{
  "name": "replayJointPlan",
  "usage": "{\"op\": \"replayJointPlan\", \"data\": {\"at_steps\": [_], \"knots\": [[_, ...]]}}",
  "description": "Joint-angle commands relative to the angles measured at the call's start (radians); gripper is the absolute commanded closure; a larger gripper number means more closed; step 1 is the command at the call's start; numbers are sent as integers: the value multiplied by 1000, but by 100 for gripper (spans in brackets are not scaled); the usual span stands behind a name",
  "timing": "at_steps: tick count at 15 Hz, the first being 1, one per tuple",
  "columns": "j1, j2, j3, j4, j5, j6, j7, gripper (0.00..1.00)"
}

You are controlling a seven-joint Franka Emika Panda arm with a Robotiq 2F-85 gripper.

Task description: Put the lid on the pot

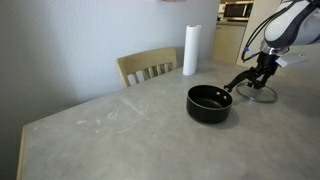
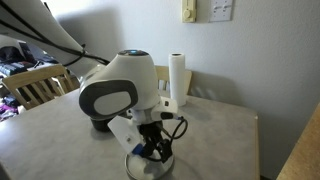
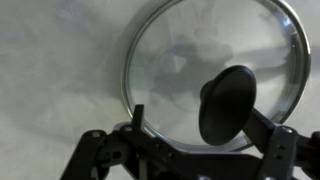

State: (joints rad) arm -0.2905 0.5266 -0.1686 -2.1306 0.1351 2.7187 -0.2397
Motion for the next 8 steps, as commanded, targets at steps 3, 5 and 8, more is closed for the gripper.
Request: {"op": "replayJointPlan", "data": {"at_steps": [3, 5, 8], "knots": [[20, 11, -16, 33, -60, -15, 100, 48], [43, 2, -37, 34, -92, -22, 149, 63], [85, -11, -77, 33, -143, -66, 242, 83]]}}
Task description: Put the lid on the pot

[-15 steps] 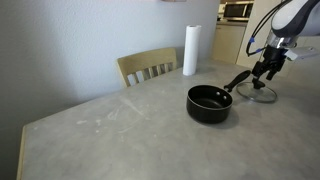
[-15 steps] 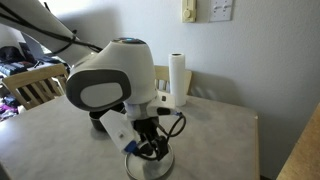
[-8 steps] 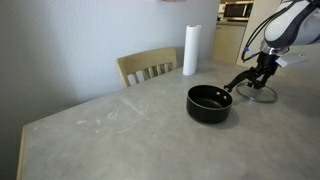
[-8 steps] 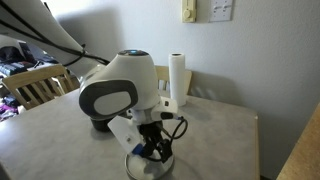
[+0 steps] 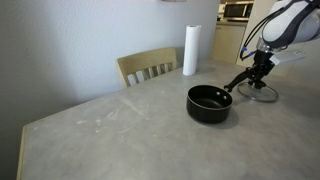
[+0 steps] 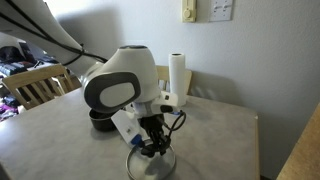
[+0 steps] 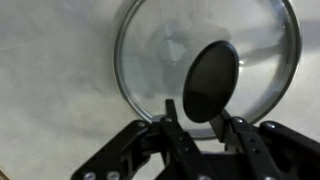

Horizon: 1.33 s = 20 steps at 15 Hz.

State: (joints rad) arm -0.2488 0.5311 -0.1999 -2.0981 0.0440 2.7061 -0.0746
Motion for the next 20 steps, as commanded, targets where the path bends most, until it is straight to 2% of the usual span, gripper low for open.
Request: {"op": "replayJointPlan", "data": {"at_steps": [1, 2, 3, 9, 15, 20], "knots": [[49, -19, -50, -1, -63, -58, 91, 40], [51, -20, -50, 0, -69, -69, 100, 44], [58, -19, -55, 0, -76, -76, 117, 43], [88, -53, -85, -7, -94, -170, 199, 3], [77, -95, -64, -10, -84, -288, 212, 0], [55, -84, -37, -3, -52, -307, 182, 0]]}}
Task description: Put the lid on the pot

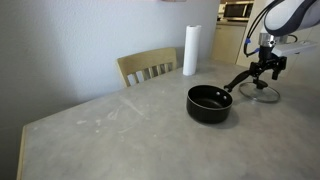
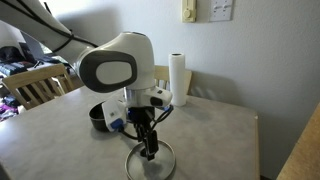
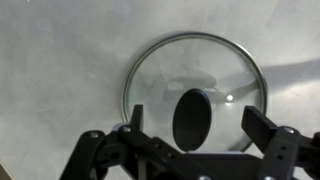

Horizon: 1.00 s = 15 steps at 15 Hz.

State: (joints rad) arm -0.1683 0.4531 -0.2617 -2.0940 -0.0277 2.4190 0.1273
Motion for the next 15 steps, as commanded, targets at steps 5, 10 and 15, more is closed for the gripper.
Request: {"op": "replayJointPlan", "data": {"at_steps": [5, 10, 15], "knots": [[-40, 10, 41, -7, 35, 11, -39, 0], [-46, 22, 47, 0, 38, 5, -46, 30], [-46, 30, 50, 0, 34, 6, -52, 41]]}}
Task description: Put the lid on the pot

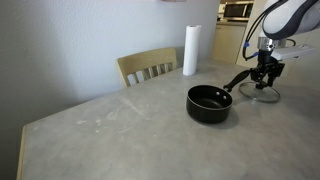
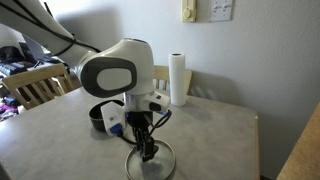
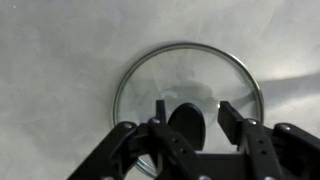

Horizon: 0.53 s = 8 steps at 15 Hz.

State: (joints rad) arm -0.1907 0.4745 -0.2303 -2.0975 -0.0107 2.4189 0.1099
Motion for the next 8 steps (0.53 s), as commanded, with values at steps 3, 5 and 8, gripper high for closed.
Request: {"op": "replayJointPlan", "data": {"at_steps": [3, 5, 8], "knots": [[-27, 11, 21, 4, 20, 11, -42, 20], [-28, 12, 19, 5, 21, 11, -41, 1], [-37, 13, 19, 4, 24, 18, -50, 0]]}}
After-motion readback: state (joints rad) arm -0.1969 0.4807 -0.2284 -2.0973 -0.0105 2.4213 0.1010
